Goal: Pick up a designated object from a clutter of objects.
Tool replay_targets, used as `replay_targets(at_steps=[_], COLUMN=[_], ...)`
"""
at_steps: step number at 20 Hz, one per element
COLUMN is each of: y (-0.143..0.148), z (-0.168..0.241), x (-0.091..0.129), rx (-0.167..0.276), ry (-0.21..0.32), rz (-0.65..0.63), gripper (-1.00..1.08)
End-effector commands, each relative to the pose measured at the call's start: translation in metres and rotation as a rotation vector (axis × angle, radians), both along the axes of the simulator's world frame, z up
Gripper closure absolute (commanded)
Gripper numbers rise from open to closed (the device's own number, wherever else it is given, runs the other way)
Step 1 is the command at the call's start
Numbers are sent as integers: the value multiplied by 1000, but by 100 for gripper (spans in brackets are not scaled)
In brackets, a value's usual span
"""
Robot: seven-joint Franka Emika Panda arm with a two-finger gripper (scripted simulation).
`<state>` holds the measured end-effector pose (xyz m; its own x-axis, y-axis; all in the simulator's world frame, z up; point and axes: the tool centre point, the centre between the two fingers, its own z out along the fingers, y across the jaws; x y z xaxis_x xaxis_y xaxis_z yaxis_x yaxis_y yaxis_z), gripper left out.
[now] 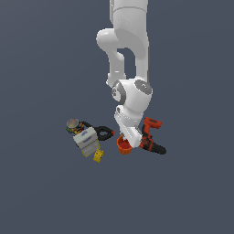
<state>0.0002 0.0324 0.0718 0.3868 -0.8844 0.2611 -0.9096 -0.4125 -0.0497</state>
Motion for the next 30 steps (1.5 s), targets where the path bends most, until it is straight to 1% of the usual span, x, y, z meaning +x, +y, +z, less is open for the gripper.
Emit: replay_targets(at_steps=[1,9,16,23,30], y=[0,0,2,9,17], z=[0,2,20,57,111], x=[0,-1,-7,-21,-42], rx=[0,0,0,0,1], ry=[0,0,0,0,0], rz=[1,-1,-1,1,1], gripper=[108,108,108,108,108])
